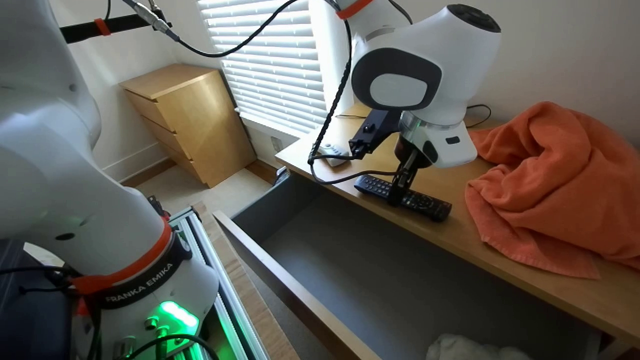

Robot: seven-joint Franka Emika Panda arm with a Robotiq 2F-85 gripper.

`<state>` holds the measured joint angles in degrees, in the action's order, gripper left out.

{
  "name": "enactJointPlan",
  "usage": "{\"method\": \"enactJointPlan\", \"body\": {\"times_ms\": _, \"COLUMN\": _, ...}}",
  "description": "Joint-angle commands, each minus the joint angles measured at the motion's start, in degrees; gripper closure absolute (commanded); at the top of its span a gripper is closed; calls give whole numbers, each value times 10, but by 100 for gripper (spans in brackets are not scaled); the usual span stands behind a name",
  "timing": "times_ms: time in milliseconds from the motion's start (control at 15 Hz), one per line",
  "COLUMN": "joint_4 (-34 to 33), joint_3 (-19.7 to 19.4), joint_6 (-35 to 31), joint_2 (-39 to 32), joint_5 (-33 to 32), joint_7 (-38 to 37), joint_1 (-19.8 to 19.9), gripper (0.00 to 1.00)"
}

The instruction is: Put the remote inside the top drawer

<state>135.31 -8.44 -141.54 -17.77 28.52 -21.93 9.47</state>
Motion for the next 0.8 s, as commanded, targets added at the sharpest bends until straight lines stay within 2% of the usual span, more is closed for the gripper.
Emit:
{"method": "enactJointPlan", "body": {"times_ms": 0, "joint_4": -4, "joint_3": -1, "joint_6": -12, "joint_2": -16, "joint_5": 5, "joint_7": -4, "joint_1": 2, "gripper": 0}}
{"method": "enactJointPlan", "body": {"times_ms": 133, "joint_4": -8, "joint_3": -2, "joint_6": -9, "joint_2": -22, "joint_5": 3, "joint_7": -7, "joint_1": 2, "gripper": 0}}
{"method": "enactJointPlan", "body": {"times_ms": 200, "joint_4": -9, "joint_3": -2, "joint_6": -9, "joint_2": -24, "joint_5": 3, "joint_7": -8, "joint_1": 1, "gripper": 16}}
{"method": "enactJointPlan", "body": {"times_ms": 267, "joint_4": -8, "joint_3": -3, "joint_6": -9, "joint_2": -24, "joint_5": 2, "joint_7": -12, "joint_1": 0, "gripper": 25}}
{"method": "enactJointPlan", "body": {"times_ms": 333, "joint_4": -6, "joint_3": -5, "joint_6": -9, "joint_2": -23, "joint_5": -2, "joint_7": -17, "joint_1": -2, "gripper": 27}}
{"method": "enactJointPlan", "body": {"times_ms": 667, "joint_4": -7, "joint_3": -9, "joint_6": -4, "joint_2": -25, "joint_5": -20, "joint_7": -42, "joint_1": -10, "gripper": 66}}
{"method": "enactJointPlan", "body": {"times_ms": 733, "joint_4": -5, "joint_3": -9, "joint_6": -4, "joint_2": -22, "joint_5": -19, "joint_7": -45, "joint_1": -10, "gripper": 69}}
